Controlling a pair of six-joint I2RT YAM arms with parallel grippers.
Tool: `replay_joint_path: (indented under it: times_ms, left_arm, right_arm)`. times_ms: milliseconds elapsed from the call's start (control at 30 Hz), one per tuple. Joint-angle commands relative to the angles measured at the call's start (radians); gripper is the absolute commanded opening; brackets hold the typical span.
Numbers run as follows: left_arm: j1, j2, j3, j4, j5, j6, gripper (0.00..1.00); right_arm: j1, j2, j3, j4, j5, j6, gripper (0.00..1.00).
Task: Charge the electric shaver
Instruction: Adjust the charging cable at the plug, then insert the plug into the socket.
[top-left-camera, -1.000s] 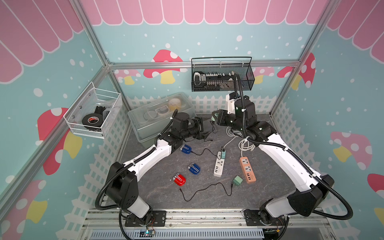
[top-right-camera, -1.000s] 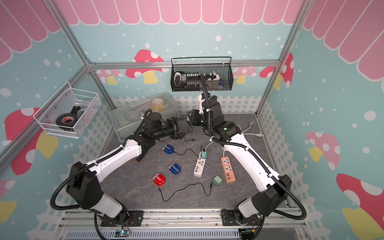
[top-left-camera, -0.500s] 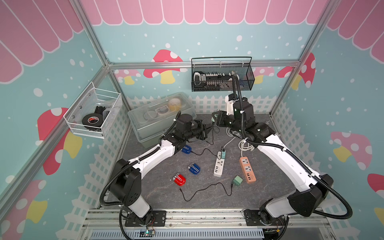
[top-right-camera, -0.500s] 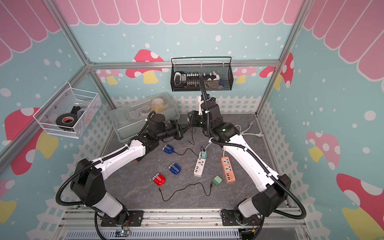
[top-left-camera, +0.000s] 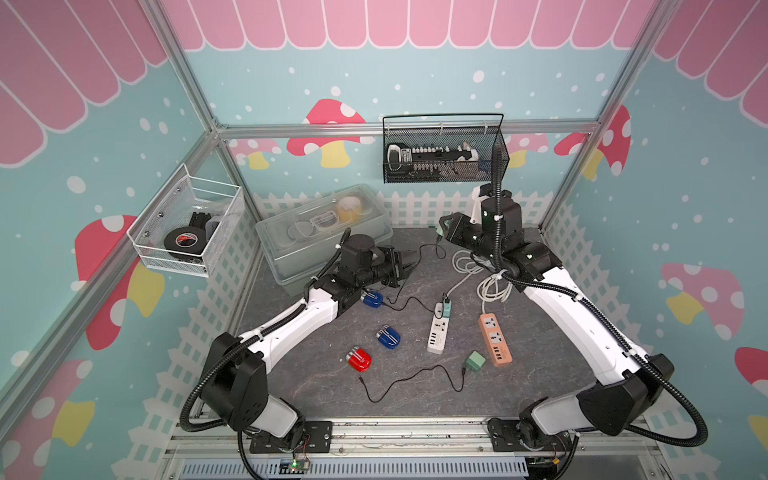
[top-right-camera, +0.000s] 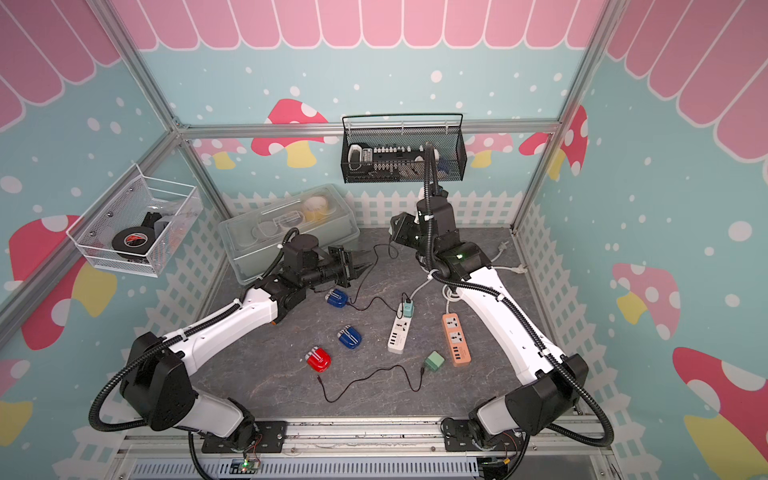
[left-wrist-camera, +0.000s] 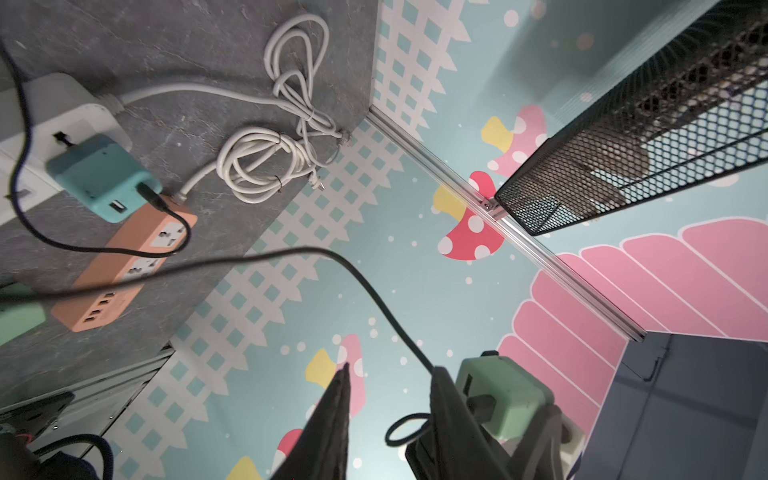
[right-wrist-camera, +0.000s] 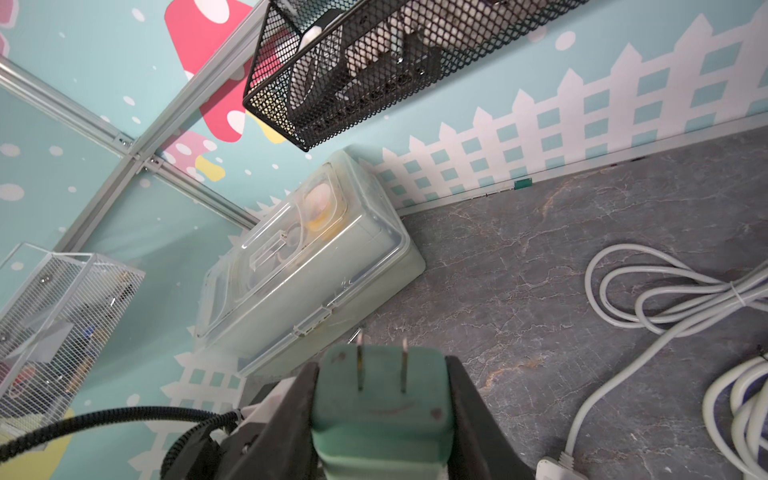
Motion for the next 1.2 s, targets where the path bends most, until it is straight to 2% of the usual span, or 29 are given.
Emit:
replay_joint_path:
  times_ms: [0,100,200,267,333,433,467,500,567,633,767,900,1000,1100,1167]
  left_arm:
    - [-0.01,-0.035,-0.03,-0.027,0.017,0.007,0.35]
    - [-0.006,-0.071,-0.03,-0.044,-0.01,0.03,0.37]
    - [0.002,-0.079,0.057,-0.128,-0.029,0.088,0.48]
    - [-0.013,-0.057,0.113,-0.123,-0.036,0.072,0.49]
    - [-0.035,-0.025,0.163,-0.082,-0.06,0.026,0.49]
    - [-0.075,0.023,0.213,0.053,-0.15,-0.034,0.49]
    - [-0.072,0.052,0.252,0.098,-0.15,0.02,0.49]
    - [-0.051,0.084,0.318,0.076,-0.101,0.105,0.48]
    - [-0.009,0.116,0.441,-0.096,-0.011,0.301,0.47]
    - [0.018,0.108,0.508,-0.284,-0.016,0.519,0.46]
    - [0.037,0.075,0.494,-0.371,-0.032,0.933,0.47]
    - [-0.014,0.051,0.462,-0.372,-0.083,1.309,0.5]
    - [-0.063,0.06,0.47,-0.367,-0.11,1.501,0.58]
    - [-0.087,0.088,0.488,-0.383,-0.088,1.582,0.6]
    - [-0.096,0.105,0.508,-0.447,-0.117,1.625,0.61]
  right_arm:
    - [-0.013,0.025,0.034,-0.058,-0.006,0.144,0.0]
    - [-0.015,0.001,-0.016,0.003,0.012,0.162,0.0]
    - [-0.015,-0.041,-0.102,0.128,0.02,0.114,0.0]
    - [-0.019,-0.068,-0.186,0.23,0.024,0.111,0.0]
    - [-0.035,-0.088,-0.273,0.344,-0.007,0.181,0.0]
    - [-0.067,-0.081,-0.363,0.498,-0.089,0.384,0.0]
    - [-0.082,-0.06,-0.362,0.511,-0.143,0.457,0.0]
    - [-0.094,-0.032,-0.33,0.482,-0.192,0.505,0.0]
    - [-0.102,0.002,-0.238,0.375,-0.242,0.519,0.0]
    - [-0.114,0.028,-0.164,0.248,-0.276,0.539,0.0]
    - [-0.136,0.064,-0.084,0.06,-0.379,0.624,0.0]
    - [-0.139,0.075,-0.076,-0.037,-0.452,0.688,0.0]
    - [-0.138,0.09,-0.053,-0.097,-0.494,0.703,0.0]
    - [-0.139,0.094,-0.03,-0.148,-0.504,0.707,0.0]
    - [-0.14,0.098,-0.031,-0.143,-0.523,0.73,0.0]
